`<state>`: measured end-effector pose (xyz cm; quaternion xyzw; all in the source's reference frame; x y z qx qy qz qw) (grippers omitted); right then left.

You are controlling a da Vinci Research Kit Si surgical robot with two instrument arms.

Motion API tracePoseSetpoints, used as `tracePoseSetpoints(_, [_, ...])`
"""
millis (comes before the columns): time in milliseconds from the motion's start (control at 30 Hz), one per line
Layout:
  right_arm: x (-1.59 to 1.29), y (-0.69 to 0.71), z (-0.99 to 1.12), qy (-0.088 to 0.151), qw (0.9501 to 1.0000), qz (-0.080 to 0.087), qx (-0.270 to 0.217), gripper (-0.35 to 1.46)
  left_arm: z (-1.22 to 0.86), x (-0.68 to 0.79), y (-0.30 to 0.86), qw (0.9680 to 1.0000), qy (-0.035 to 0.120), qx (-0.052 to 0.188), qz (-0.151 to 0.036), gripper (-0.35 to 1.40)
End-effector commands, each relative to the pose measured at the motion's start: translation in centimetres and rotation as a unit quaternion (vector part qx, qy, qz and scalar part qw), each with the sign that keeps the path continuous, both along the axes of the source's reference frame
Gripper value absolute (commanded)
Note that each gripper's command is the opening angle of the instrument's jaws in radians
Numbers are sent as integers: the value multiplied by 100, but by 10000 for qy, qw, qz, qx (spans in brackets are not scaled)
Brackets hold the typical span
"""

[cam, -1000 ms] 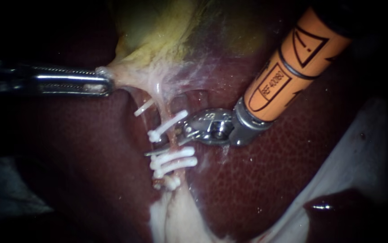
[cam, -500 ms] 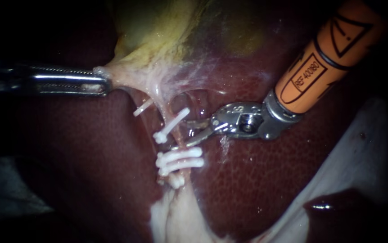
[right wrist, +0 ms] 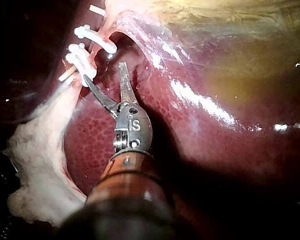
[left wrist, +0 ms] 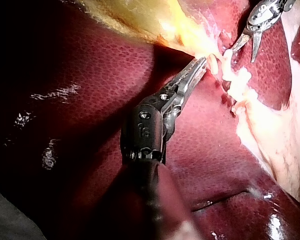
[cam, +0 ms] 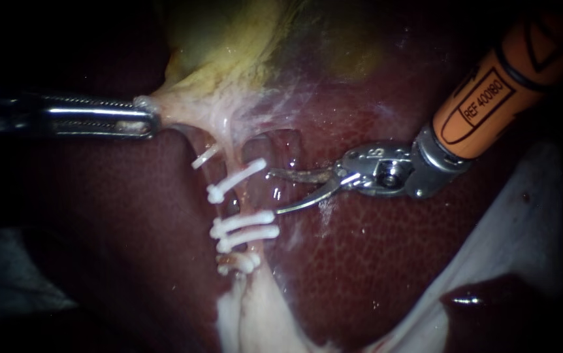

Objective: Go to the cutting position right tube

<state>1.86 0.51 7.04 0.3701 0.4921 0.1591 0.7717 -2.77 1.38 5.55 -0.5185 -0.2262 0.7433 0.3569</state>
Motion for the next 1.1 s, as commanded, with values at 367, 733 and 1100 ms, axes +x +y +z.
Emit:
tracePoseSetpoints(367, [0, -14, -26, 125, 9997, -210, 94, 110, 2, 1, 0, 10000, 9, -4, -9, -35])
tracePoseSetpoints(733, [28, -21, -23, 117, 9996, -221, 116, 117, 2, 0, 0, 10000, 9, -4, -10, -35])
tracePoseSetpoints(1100, [54, -36, 14, 53, 9993, -284, 241, 124, 1, 0, 0, 10000, 11, -4, -13, -35])
